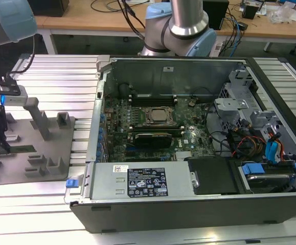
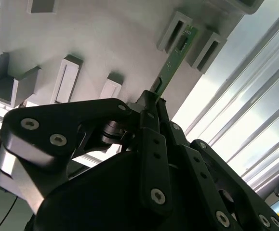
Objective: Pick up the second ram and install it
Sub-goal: 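Pick up the second ram and move it above second insertion slot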
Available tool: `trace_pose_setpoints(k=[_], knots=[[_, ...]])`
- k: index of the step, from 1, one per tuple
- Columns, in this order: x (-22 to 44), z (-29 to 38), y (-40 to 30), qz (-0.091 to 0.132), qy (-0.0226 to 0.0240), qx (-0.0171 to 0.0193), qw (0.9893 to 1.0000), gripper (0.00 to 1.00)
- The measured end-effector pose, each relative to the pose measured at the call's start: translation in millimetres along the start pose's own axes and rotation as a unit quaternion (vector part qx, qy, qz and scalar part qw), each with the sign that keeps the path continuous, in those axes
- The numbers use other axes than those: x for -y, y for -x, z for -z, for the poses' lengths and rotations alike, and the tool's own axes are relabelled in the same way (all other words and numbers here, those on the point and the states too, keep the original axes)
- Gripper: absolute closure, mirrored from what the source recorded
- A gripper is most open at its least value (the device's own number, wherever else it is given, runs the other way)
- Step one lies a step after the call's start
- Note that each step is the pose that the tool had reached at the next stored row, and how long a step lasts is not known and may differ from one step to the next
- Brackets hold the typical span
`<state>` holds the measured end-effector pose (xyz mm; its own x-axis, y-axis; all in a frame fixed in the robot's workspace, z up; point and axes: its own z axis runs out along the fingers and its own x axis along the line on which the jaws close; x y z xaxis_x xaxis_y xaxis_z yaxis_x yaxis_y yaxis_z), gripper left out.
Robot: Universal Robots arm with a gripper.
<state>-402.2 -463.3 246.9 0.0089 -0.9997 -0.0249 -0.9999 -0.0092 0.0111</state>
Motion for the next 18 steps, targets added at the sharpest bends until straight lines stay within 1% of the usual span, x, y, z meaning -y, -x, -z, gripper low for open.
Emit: trace_pose_setpoints(k=[5, 7, 12, 16, 18], knots=[[-0.1, 11.0, 0.3, 0.000, 0.0000, 0.0000, 1.0000, 0.86], [-0.1, 13.1, 0.3, 0.000, 0.0000, 0.0000, 1.0000, 0.86], [-0.3, 23.9, 0.6, 0.000, 0.0000, 0.0000, 1.0000, 0.86], [-0.3, 28.5, 0.7, 0.000, 0.0000, 0.0000, 1.0000, 0.86], [-0.4, 32.5, 0.8, 0.000, 0.0000, 0.0000, 1.0000, 0.86]])
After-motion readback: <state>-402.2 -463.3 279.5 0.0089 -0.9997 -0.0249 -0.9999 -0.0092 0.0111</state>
